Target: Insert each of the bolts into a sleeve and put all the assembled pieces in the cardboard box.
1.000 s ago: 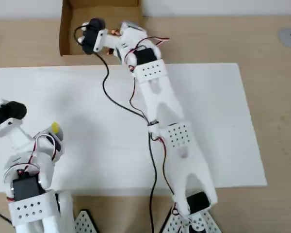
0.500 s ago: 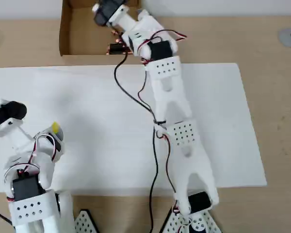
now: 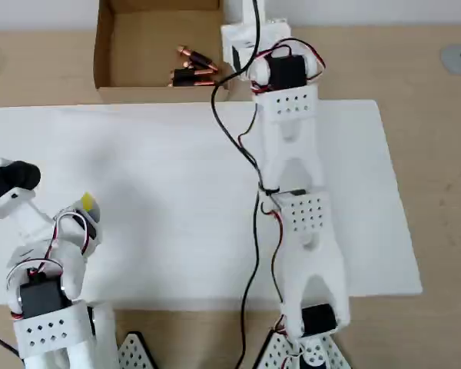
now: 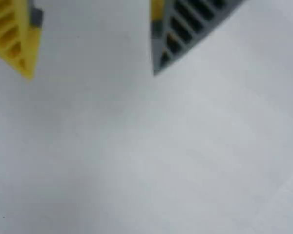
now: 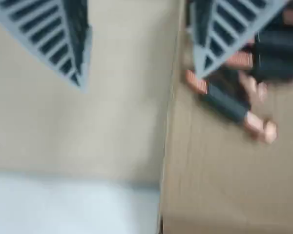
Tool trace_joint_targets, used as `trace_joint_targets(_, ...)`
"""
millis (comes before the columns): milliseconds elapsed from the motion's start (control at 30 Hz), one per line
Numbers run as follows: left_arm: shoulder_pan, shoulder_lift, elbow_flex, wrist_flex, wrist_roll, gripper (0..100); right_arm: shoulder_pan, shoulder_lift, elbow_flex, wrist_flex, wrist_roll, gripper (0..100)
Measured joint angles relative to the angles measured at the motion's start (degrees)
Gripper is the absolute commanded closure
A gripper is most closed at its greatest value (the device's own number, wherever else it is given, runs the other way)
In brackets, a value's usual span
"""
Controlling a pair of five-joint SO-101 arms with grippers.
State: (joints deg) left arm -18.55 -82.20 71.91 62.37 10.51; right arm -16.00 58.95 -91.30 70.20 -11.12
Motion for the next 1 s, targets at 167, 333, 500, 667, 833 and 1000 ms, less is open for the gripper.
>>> trace_joint_targets(167, 0.0, 0.0, 0.0, 0.0, 0.0, 83, 0.0, 5.01, 4.84, -14.59, -0.35, 82.0)
trace_joint_targets(333, -0.18, 0.0, 0.0, 0.0, 0.0, 83, 0.0, 5.54, 6.59, -18.11, -0.35, 82.0)
trace_joint_targets(500, -0.18, 0.0, 0.0, 0.0, 0.0, 83, 0.0, 5.54, 6.68, -18.2, 0.88, 82.0)
trace_joint_targets(667, -0.18, 0.0, 0.0, 0.0, 0.0, 83, 0.0, 5.54, 6.59, -15.74, 1.41, 82.0)
trace_joint_targets(833, -0.18, 0.0, 0.0, 0.0, 0.0, 83, 0.0, 5.54, 3.43, -10.46, 1.93, 82.0)
trace_joint_targets(1000, -0.18, 0.0, 0.0, 0.0, 0.0, 83, 0.0, 5.45, -1.41, -2.9, 4.92, 82.0)
